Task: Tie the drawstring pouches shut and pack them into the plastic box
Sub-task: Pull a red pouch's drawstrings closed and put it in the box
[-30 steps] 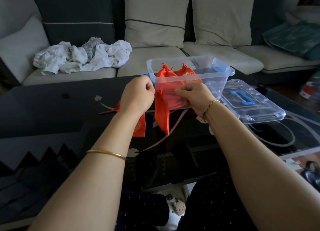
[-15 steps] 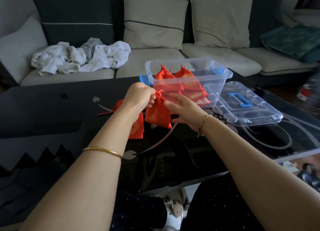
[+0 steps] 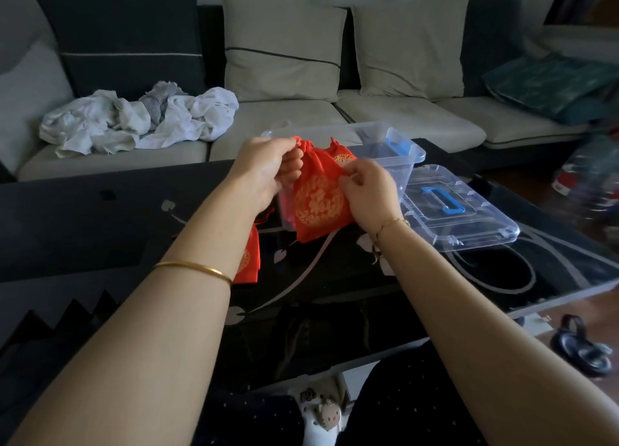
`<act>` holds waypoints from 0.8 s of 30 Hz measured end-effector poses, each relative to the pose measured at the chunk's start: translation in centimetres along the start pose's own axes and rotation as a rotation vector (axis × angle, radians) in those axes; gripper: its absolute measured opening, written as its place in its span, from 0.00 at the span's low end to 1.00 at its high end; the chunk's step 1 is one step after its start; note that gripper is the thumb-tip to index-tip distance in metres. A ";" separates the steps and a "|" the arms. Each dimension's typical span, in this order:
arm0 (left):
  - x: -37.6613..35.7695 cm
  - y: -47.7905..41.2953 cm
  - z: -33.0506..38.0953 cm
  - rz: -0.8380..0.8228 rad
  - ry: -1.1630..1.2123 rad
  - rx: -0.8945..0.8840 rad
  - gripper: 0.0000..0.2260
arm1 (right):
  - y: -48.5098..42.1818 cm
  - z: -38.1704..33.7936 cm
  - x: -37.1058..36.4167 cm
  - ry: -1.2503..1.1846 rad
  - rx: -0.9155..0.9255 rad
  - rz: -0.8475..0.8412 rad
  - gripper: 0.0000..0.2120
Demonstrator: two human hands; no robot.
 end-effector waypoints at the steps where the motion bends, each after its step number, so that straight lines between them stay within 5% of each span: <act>1: -0.4 -0.4 0.6 -0.005 -0.004 -0.008 0.10 | -0.9 -0.5 0.6 0.001 -0.001 0.029 0.07; 8: 0.0 -5.2 3.7 0.130 -0.406 -0.161 0.08 | -10.5 -3.7 2.1 0.099 -0.037 0.084 0.10; 12: 1.7 -7.1 2.4 0.168 -0.647 -0.191 0.09 | -13.9 -3.0 -1.9 0.167 -0.201 -0.211 0.05; 15: 3.0 -8.1 1.3 0.187 -0.702 -0.187 0.07 | -13.9 -1.4 -5.1 0.453 -0.238 -0.382 0.13; 24: 7.5 -6.3 -1.1 0.452 -0.749 -0.152 0.11 | -12.0 -3.6 -3.7 0.451 -0.071 -0.250 0.07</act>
Point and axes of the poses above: each hand's wrist, its own y-axis away from the middle knuckle, its own x-axis out of the back of the hand, z = x × y, the point moved 4 cm from there along -y, towards the middle knuckle, and after that the axes turned 5 degrees about -z, right-handed, at the moved point
